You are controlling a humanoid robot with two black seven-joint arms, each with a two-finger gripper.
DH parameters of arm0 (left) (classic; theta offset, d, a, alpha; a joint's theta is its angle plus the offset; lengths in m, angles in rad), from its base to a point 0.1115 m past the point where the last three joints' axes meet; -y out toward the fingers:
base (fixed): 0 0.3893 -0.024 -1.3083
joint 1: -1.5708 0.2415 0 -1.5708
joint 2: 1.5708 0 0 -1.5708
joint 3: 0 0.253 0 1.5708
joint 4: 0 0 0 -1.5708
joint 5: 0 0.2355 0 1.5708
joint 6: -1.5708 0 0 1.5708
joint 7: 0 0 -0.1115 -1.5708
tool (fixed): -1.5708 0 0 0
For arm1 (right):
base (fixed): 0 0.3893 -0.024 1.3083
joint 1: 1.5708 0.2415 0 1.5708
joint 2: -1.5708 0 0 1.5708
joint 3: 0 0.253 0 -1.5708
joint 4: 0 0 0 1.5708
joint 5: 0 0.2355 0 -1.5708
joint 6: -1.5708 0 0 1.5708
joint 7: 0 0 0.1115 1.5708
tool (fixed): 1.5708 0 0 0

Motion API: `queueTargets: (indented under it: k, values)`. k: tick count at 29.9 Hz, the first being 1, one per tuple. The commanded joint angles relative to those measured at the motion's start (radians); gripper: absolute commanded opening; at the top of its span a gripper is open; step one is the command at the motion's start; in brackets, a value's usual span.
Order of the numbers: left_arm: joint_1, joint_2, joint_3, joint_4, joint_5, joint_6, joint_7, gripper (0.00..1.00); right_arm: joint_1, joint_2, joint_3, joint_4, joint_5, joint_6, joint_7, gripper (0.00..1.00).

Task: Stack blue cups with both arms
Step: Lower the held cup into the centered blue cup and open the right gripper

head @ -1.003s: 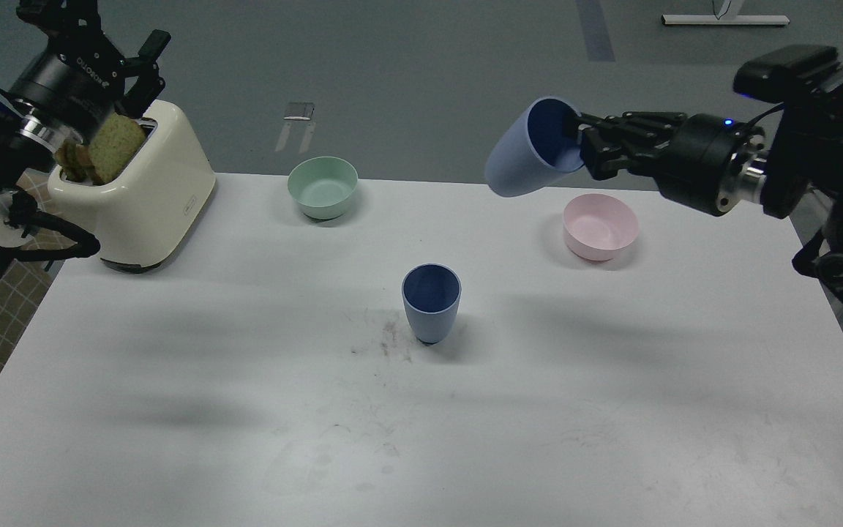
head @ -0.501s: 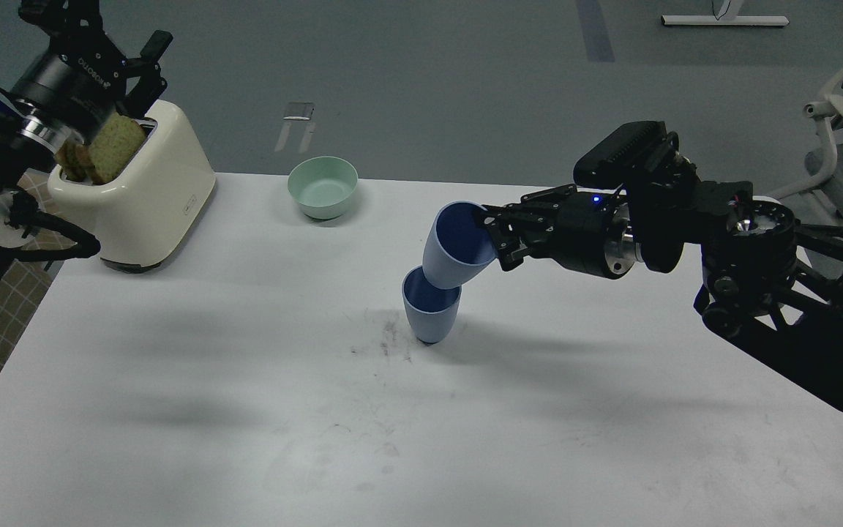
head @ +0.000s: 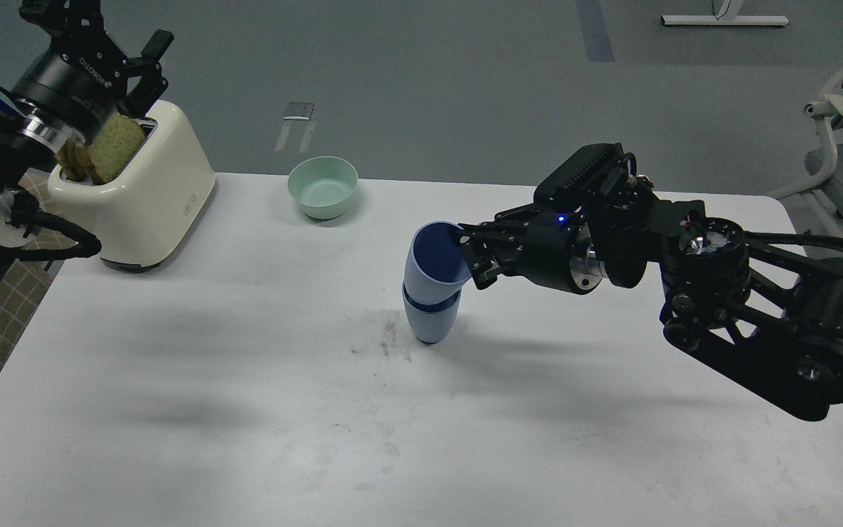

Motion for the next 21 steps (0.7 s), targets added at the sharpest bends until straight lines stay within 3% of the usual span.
queueTargets:
  k: [1, 6, 7, 10, 14, 17, 20, 21]
  values:
    - [0.0, 0.0, 0.0, 0.0, 0.0, 0.0, 0.0, 0.97, -0.008, 0.007, 0.0, -0.008, -0.006, 0.0, -0.006, 0.0]
    - [0.0, 0.0, 0.0, 0.0, 0.0, 0.0, 0.0, 0.97, -0.022, 0.015, 0.0, -0.009, -0.006, 0.0, -0.006, 0.0]
    - [0.0, 0.0, 0.0, 0.0, 0.0, 0.0, 0.0, 0.97, -0.024, 0.015, 0.0, -0.008, -0.005, 0.0, -0.006, 0.09]
    - [0.0, 0.0, 0.0, 0.0, 0.0, 0.0, 0.0, 0.97, -0.028, 0.016, 0.003, -0.008, -0.005, 0.0, -0.005, 0.24]
    - [0.0, 0.0, 0.0, 0.0, 0.0, 0.0, 0.0, 0.97, -0.028, 0.016, 0.005, -0.006, -0.002, 0.0, -0.005, 0.33]
    - [0.0, 0.0, 0.0, 0.0, 0.0, -0.001, 0.0, 0.97, -0.027, 0.016, 0.006, -0.002, 0.003, 0.0, -0.005, 0.49]
    - [0.0, 0.0, 0.0, 0.0, 0.0, -0.001, 0.0, 0.97, -0.022, 0.016, 0.011, 0.0, 0.005, 0.0, -0.003, 0.53]
    - [0.0, 0.002, 0.0, 0.0, 0.0, -0.001, 0.0, 0.97, -0.019, 0.016, 0.015, 0.0, 0.006, 0.0, -0.003, 0.62]
